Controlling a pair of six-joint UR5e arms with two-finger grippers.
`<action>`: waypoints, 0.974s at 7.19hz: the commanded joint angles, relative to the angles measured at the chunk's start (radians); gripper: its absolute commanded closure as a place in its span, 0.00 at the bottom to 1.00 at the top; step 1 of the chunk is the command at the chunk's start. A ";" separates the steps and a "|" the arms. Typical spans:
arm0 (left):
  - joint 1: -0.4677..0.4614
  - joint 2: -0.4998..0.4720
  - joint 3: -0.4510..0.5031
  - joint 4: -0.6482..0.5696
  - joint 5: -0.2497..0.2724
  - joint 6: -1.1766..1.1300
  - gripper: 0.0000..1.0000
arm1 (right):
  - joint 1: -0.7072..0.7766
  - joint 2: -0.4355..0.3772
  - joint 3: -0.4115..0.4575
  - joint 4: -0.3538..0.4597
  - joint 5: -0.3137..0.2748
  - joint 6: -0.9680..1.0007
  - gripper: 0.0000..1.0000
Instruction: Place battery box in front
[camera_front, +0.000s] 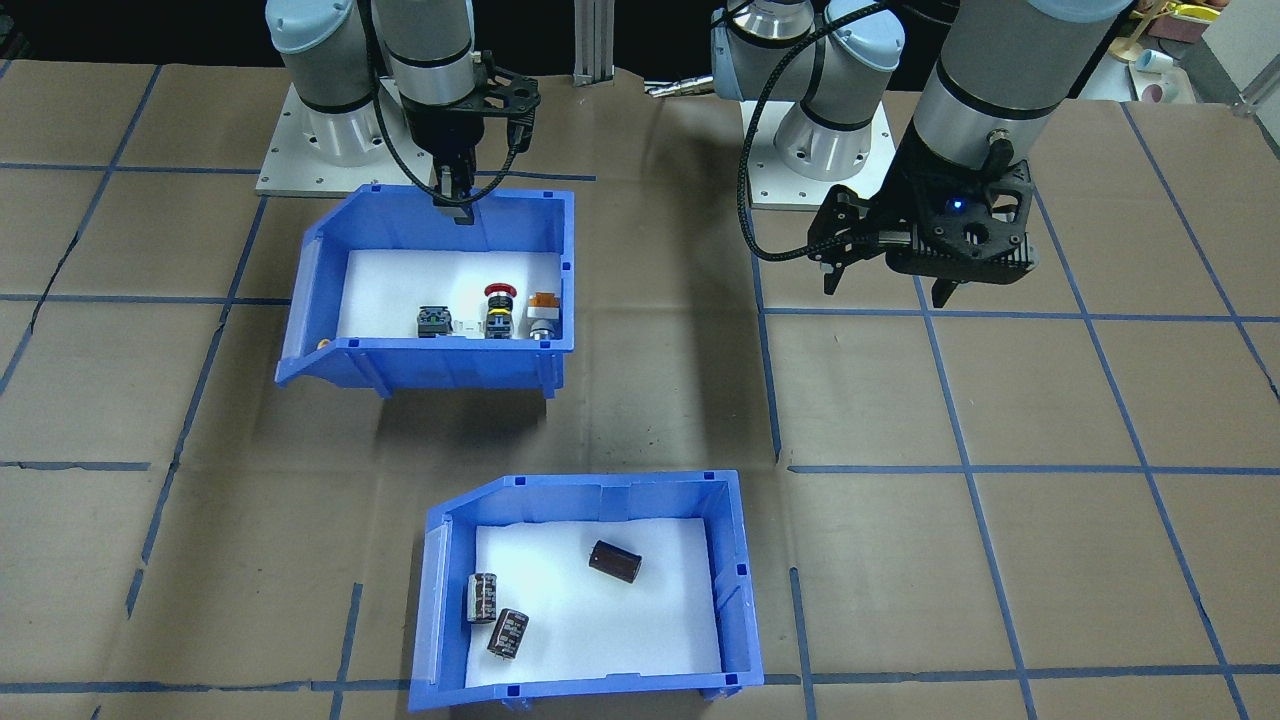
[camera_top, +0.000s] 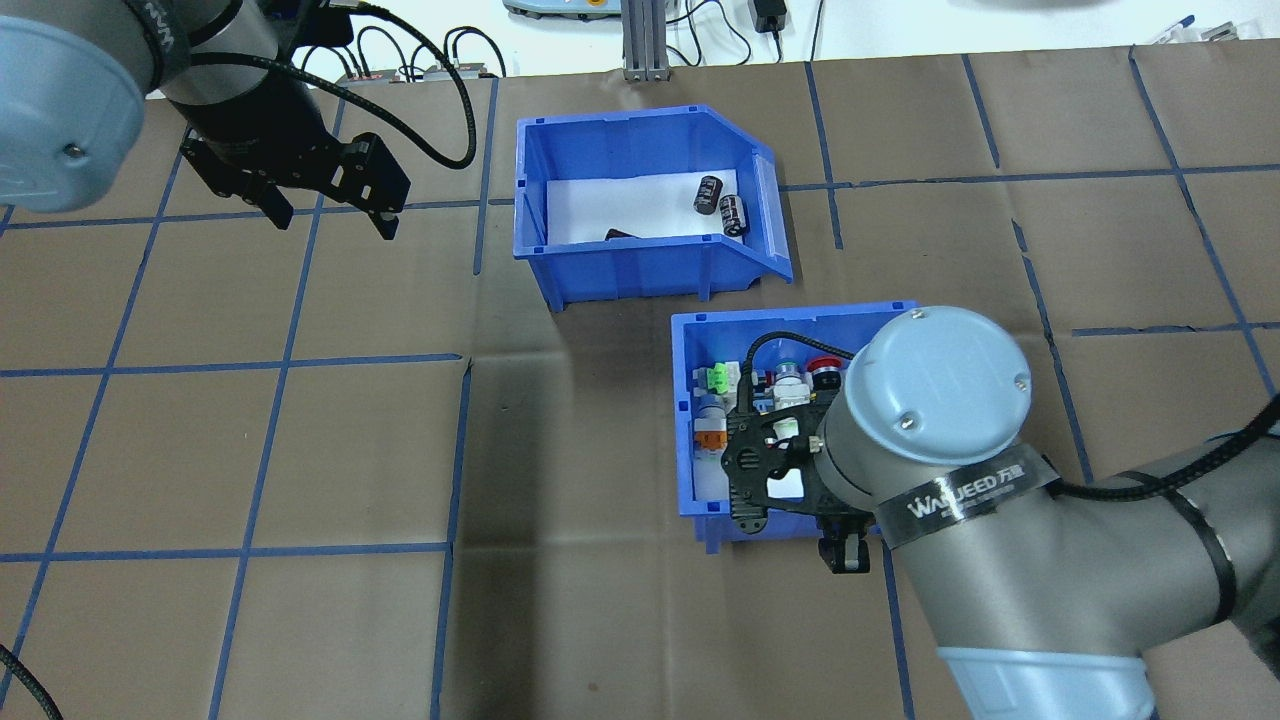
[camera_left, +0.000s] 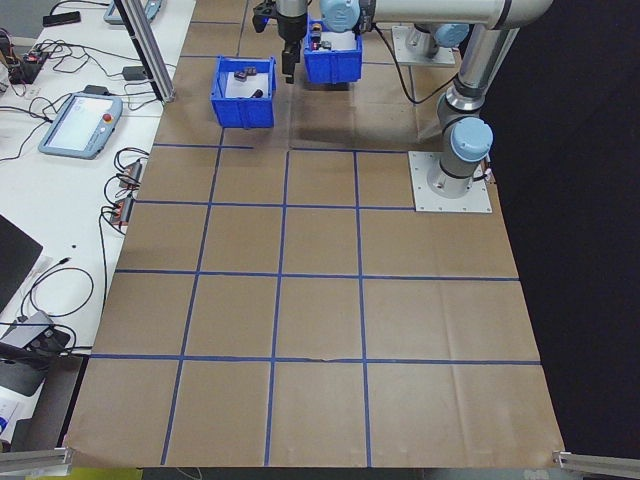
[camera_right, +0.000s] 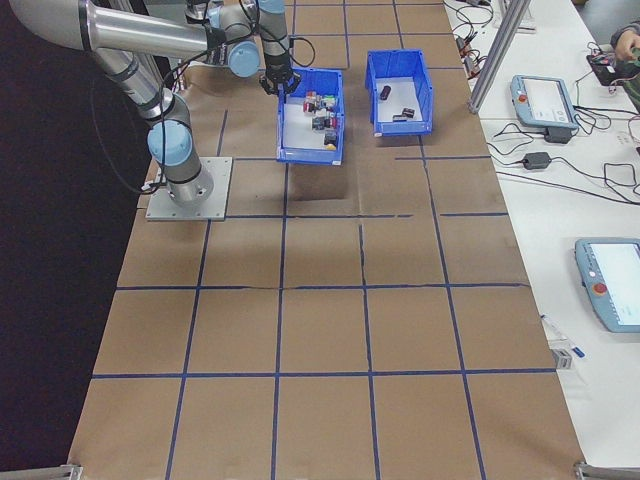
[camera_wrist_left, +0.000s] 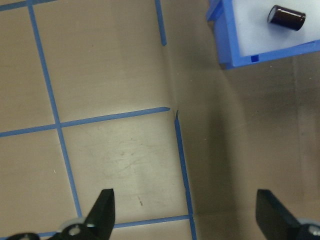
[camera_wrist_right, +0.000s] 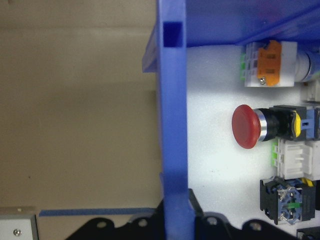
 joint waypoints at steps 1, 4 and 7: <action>-0.001 0.051 -0.047 -0.051 0.001 -0.019 0.01 | 0.138 0.079 -0.001 -0.121 0.000 0.133 0.97; -0.001 0.143 -0.159 -0.047 -0.060 -0.036 0.01 | 0.229 0.185 -0.004 -0.244 -0.002 0.252 0.96; 0.003 0.143 -0.162 -0.048 0.003 0.019 0.01 | 0.231 0.190 0.003 -0.232 0.012 0.260 0.34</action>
